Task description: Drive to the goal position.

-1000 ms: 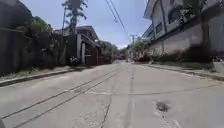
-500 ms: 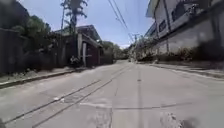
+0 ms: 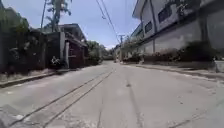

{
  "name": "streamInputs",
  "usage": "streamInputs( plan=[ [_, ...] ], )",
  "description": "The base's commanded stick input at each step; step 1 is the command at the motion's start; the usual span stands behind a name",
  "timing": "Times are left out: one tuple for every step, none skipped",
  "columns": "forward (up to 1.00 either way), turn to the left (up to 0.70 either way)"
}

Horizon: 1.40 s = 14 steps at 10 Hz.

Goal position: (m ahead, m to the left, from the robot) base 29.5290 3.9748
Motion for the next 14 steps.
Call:
streamInputs(
  plan=[
    [1.0,-0.39],
    [1.0,-0.39],
    [1.0,-0.26],
    [1.0,0.01],
    [1.0,0.01],
    [1.0,0.01],
    [1.0,0.01],
    [1.0,0.01],
    [1.0,0.01],
    [1.0,0.01],
    [1.0,0.01],
    [1.0,0.01],
    [1.0,0.01],
    [1.0,0.01]
  ],
)
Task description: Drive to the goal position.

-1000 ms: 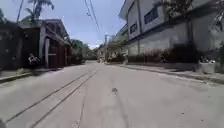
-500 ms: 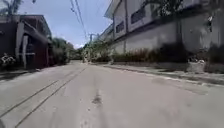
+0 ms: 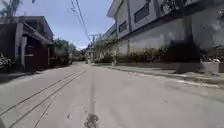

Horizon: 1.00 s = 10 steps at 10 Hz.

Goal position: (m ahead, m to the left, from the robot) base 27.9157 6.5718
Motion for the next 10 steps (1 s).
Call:
streamInputs(
  plan=[
    [1.0,0.01],
    [1.0,0.01],
    [1.0,0.01],
    [1.0,0.01],
    [1.0,0.01],
    [1.0,0.01],
    [1.0,0.01],
    [1.0,0.01],
    [1.0,0.01],
    [1.0,0.01]
  ],
)
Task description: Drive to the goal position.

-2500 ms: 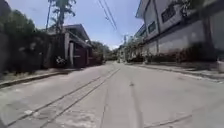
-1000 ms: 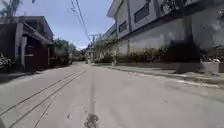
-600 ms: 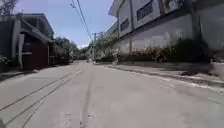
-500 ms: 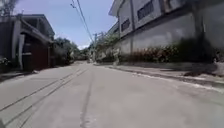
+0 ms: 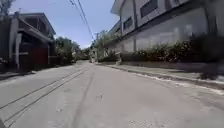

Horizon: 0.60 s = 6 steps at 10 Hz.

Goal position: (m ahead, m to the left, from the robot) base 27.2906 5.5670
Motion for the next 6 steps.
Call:
streamInputs(
  plan=[
    [1.0,0.01],
    [1.0,0.01],
    [1.0,0.01],
    [1.0,0.01],
    [1.0,0.01],
    [1.0,0.01]
  ],
)
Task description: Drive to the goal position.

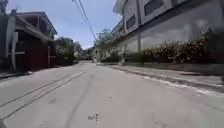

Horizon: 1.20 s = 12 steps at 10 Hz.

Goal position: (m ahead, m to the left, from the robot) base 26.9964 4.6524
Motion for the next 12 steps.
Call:
streamInputs(
  plan=[
    [1.0,0.01],
    [1.0,0.01],
    [1.0,0.01],
    [1.0,0.08],
    [1.0,0.26],
    [1.0,0.41],
    [1.0,0.4],
    [1.0,0.01],
    [1.0,0.01],
    [1.0,0.01],
    [1.0,0.01],
    [1.0,0.05]
  ],
)
